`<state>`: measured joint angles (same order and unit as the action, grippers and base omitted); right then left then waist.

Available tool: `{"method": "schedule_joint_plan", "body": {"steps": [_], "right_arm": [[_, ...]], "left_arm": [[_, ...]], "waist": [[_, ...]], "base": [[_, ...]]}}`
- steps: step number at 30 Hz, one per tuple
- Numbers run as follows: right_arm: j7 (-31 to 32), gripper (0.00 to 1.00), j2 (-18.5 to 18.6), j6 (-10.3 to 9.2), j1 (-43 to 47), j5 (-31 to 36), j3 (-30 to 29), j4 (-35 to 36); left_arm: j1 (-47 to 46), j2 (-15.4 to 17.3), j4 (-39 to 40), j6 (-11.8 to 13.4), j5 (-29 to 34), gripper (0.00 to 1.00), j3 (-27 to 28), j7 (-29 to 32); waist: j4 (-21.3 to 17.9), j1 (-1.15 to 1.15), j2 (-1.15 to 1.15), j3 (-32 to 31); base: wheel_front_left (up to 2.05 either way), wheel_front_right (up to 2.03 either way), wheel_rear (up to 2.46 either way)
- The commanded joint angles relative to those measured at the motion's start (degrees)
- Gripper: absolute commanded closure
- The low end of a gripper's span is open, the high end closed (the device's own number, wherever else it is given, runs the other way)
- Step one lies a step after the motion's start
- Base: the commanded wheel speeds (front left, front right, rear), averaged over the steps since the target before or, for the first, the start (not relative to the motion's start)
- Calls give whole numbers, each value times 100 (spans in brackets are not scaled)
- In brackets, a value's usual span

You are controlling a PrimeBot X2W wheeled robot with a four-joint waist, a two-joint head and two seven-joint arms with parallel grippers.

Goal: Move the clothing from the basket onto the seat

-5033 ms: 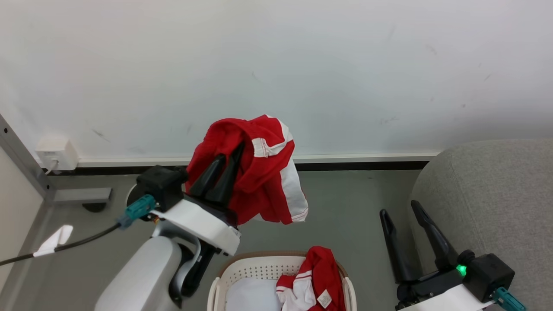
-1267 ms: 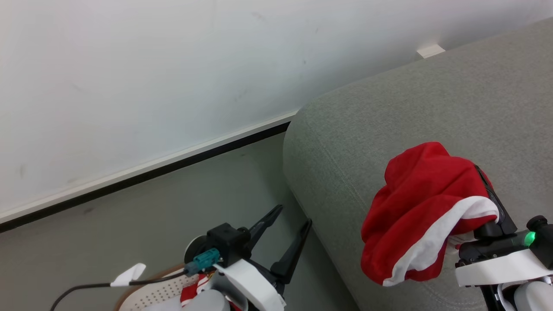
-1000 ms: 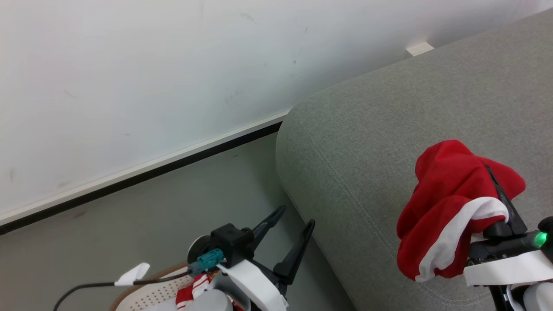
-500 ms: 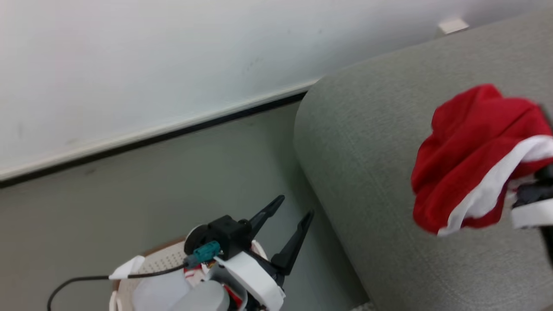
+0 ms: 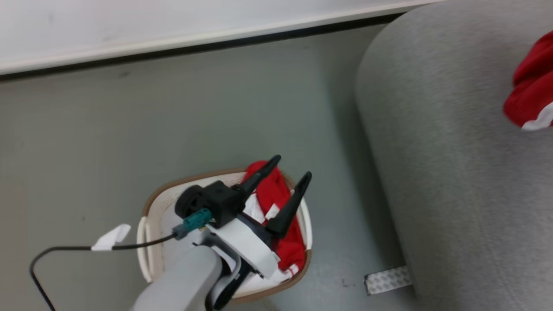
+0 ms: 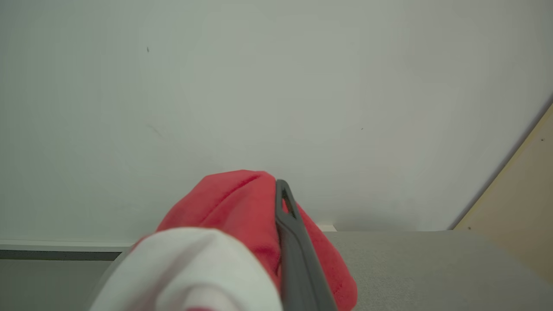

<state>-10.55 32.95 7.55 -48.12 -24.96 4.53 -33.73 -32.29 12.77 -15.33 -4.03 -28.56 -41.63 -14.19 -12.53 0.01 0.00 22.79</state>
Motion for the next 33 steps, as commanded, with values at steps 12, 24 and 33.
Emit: {"method": "schedule_joint_plan", "body": {"steps": [12, 24, 33], "right_arm": [[1147, 100, 190, -12, -1030, 375, 305, -2112], [1734, 0, 278, -12, -812, -111, 1410, -2326], [1854, 0, 754, -12, -27, -859, 2995, -1448]], "left_arm": [[-285, 119, 5, 17, 113, 0, 211, -69], [-123, 3, -267, -15, 50, 0, 335, -99], [425, 22, -528, 38, -42, 0, 679, -96]], "waist": [[863, -1, 0, 922], [747, -1, 0, 394], [623, -1, 0, -828]], "base": [[0, 0, 0], [0, 0, 0], [0, 0, 0]]}}
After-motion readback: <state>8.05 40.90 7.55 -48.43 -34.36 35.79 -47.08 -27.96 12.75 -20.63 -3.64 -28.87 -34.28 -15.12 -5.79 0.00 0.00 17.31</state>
